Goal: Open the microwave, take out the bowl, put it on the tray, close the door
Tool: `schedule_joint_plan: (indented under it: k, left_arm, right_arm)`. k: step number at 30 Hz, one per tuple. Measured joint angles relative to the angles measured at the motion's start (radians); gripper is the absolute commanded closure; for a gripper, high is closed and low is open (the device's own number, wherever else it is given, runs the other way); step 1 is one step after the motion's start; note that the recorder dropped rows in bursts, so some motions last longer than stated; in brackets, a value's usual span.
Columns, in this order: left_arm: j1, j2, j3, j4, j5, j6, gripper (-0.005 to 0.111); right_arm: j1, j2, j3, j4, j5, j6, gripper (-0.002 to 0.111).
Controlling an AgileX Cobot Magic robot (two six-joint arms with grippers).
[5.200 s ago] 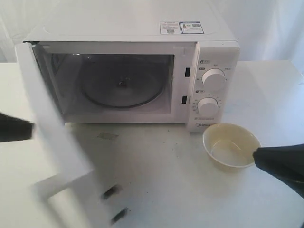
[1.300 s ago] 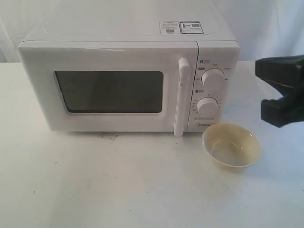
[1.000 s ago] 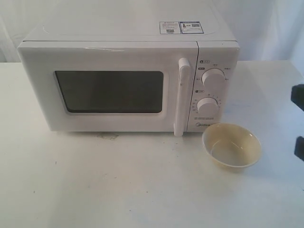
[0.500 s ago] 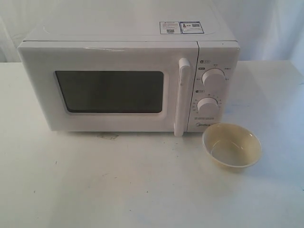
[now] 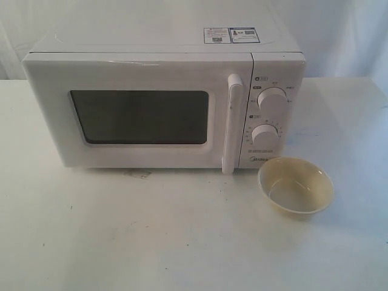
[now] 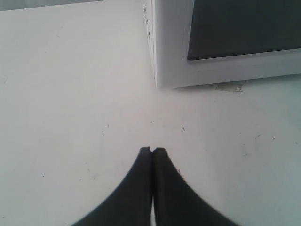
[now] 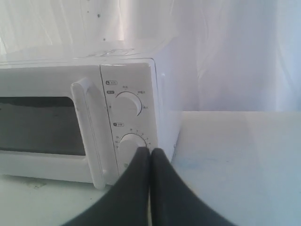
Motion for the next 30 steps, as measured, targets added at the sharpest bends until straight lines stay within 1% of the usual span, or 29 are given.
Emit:
schedule_joint_plan:
  k: [10,13,14,19,24,30]
  left_arm:
    - [0.000,0.000,0.000,0.000,0.000,0.000,0.107]
    - [0.000,0.000,0.000,0.000,0.000,0.002,0.107]
    - [0.000,0.000,0.000,0.000,0.000,0.002,0.107]
    - [0.000,0.000,0.000,0.000,0.000,0.002,0.107]
    - [0.000,0.000,0.000,0.000,0.000,0.002,0.107]
    - [0.000,0.000,0.000,0.000,0.000,0.002,0.107]
  right_arm:
    - [0.000,-0.004,0.107,-0.002,-0.016,0.008,0.108]
    - [-0.046,-0.004,0.144,-0.002,-0.013,0.008,0.108]
    - [-0.077,-0.004,0.146,-0.002,-0.003,0.008,0.108]
    - [-0.156,-0.004,0.148,-0.044,0.068,0.008,0.108]
    - [-0.178,-0.004,0.148,-0.071,0.093,0.008,0.108]
    - [-0.178,-0.004,0.148,-0.074,0.098,0.008,0.108]
